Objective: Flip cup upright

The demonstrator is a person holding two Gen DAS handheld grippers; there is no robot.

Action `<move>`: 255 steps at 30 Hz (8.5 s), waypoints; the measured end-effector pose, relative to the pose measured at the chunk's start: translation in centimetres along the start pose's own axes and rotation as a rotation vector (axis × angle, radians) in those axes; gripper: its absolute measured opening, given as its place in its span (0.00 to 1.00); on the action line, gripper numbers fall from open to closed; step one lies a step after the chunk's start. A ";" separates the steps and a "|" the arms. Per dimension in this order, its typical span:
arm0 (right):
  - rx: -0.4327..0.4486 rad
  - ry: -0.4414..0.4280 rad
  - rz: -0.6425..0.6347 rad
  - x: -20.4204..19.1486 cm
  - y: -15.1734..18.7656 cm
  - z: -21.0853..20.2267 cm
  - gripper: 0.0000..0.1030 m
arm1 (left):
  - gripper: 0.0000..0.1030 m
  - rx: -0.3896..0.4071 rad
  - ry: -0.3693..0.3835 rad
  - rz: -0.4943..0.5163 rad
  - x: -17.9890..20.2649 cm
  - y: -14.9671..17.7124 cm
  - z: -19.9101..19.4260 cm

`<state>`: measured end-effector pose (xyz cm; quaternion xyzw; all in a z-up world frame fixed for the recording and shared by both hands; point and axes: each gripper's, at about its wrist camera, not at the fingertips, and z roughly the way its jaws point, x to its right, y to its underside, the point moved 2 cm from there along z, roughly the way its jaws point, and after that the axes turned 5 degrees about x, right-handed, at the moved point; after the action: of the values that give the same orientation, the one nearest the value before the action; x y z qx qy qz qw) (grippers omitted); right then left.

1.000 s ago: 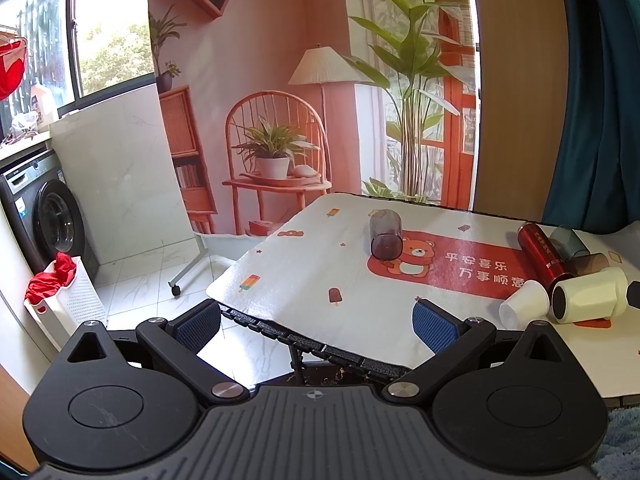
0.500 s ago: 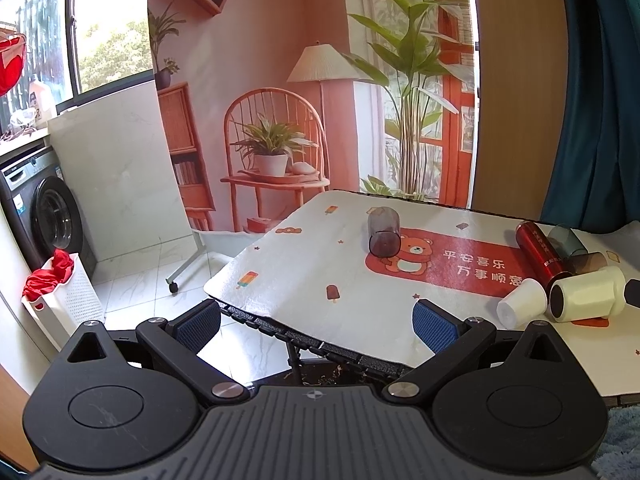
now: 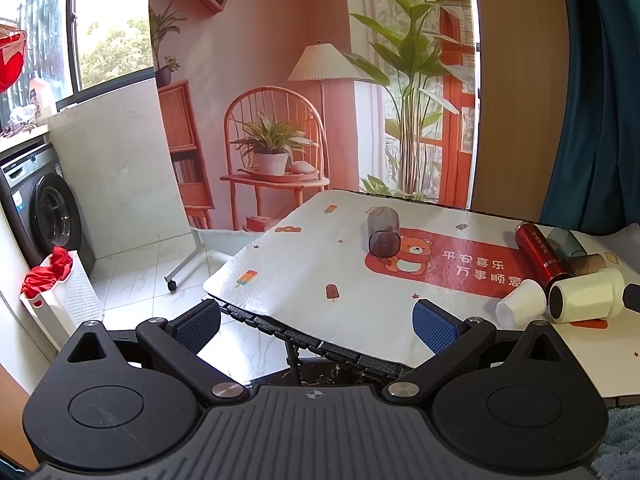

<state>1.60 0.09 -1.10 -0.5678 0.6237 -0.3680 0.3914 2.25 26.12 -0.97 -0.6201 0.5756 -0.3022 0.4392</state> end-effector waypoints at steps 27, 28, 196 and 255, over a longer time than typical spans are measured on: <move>-0.016 0.001 0.009 0.4 -0.1 0.5 1.00 | 1.00 -0.007 0.004 -0.003 0.1 0.1 0.0; -0.017 0.001 0.009 0.4 -0.1 0.5 1.00 | 1.00 -0.006 0.004 -0.004 0.0 0.1 -0.1; -0.499 -0.205 0.095 -0.1 5.5 25.3 0.71 | 0.54 -0.266 0.037 -0.111 0.8 -2.1 35.1; -0.336 -0.228 -0.099 -16.1 -4.9 25.9 1.00 | 1.00 -0.357 0.133 0.042 -7.9 -2.7 24.4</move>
<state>27.93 15.38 -6.50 -0.6930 0.5992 -0.2110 0.3409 23.72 38.53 -8.10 -0.6547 0.6605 -0.2265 0.2894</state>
